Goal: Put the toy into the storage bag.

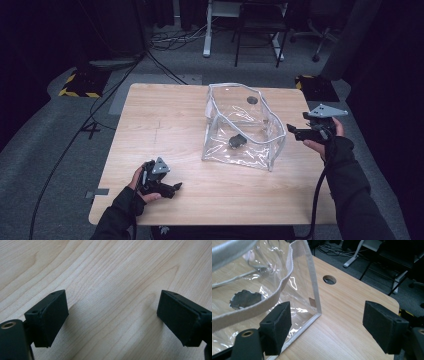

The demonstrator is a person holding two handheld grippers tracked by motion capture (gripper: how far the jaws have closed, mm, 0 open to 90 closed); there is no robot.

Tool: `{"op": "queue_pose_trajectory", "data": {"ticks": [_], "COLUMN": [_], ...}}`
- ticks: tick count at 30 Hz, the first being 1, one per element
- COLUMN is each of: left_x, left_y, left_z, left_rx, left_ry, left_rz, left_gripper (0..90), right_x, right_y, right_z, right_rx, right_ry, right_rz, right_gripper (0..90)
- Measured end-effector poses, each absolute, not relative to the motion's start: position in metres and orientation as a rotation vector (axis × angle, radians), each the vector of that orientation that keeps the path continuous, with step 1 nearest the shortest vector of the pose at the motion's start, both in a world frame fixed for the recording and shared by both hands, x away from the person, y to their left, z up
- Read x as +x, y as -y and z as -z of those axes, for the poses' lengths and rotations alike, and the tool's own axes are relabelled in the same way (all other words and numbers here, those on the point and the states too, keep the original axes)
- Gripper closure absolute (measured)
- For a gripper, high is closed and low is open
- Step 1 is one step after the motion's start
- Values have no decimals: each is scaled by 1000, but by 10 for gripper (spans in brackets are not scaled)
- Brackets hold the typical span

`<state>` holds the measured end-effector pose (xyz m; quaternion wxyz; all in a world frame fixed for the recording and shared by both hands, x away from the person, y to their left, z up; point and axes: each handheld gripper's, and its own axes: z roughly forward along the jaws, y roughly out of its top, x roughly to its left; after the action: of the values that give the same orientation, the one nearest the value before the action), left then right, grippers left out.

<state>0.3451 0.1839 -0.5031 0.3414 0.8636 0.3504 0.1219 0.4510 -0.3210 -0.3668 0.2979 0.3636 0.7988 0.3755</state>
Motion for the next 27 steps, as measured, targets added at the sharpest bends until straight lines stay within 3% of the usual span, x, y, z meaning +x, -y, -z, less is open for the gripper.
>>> {"op": "queue_pose_trajectory", "data": {"ticks": [27], "left_x": [345], "left_y": [-184], "left_z": [503], "left_rx": [2246], "left_ry": [-911], "left_rz": [-318], "left_gripper": [104], "right_x": [426], "right_y": [326], "right_z": [405], "right_rx": [950], "right_ry": [-2165], "right_rz": [-961], "right_gripper": [235]}}
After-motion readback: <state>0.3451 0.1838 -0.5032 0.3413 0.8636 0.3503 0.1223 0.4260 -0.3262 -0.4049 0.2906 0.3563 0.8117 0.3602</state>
